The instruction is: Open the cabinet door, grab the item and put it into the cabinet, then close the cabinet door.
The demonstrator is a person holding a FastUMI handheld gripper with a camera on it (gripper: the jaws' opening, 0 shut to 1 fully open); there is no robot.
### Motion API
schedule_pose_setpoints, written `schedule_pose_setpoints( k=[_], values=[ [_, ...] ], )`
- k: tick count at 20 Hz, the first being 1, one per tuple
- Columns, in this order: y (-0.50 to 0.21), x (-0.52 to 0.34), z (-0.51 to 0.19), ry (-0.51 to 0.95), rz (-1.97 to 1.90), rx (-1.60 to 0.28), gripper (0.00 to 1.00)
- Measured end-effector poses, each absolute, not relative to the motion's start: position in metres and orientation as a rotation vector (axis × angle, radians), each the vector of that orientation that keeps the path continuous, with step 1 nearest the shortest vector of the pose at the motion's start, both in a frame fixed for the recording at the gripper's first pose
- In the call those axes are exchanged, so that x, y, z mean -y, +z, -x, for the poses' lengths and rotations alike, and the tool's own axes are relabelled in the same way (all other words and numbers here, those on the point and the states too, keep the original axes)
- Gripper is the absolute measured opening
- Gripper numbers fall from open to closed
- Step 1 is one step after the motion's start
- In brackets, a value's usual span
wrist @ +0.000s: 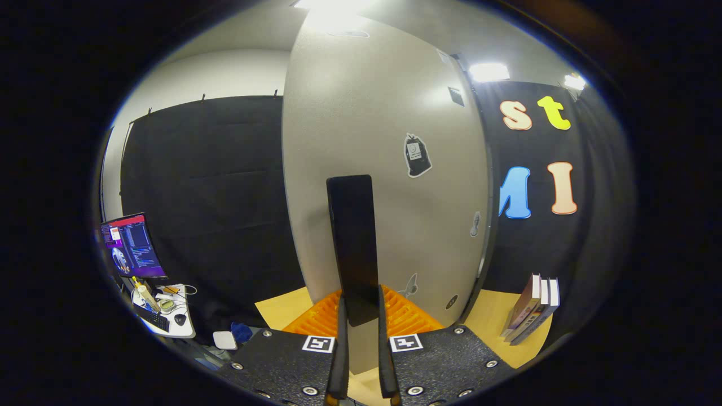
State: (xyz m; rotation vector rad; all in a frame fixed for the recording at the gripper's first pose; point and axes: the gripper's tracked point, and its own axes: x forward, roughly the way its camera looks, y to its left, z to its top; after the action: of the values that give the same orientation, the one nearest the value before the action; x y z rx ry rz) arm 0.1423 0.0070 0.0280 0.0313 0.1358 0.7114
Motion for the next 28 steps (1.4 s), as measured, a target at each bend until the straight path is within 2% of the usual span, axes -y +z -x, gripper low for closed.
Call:
schedule_pose_setpoints(
  k=[14,16,19,21,23,24,26,28],
  values=[
    [0.019,0.013,-0.153,0.409,-0.057,-0.097,0.21],
    [0.019,0.022,-0.155,0.357,-0.075,-0.086,0.31],
    [0.016,0.037,-0.161,0.288,-0.124,-0.08,0.51],
    [0.015,0.039,-0.158,0.234,-0.12,-0.046,0.67],
    [0.02,0.053,-0.155,0.141,-0.077,0.017,0.74],
    [0.019,0.057,-0.153,0.109,-0.062,0.051,0.83],
    [0.005,0.052,-0.152,0.1,-0.067,0.09,0.93],
    [-0.025,0.053,-0.146,0.089,-0.093,0.08,0.93]
  ],
)
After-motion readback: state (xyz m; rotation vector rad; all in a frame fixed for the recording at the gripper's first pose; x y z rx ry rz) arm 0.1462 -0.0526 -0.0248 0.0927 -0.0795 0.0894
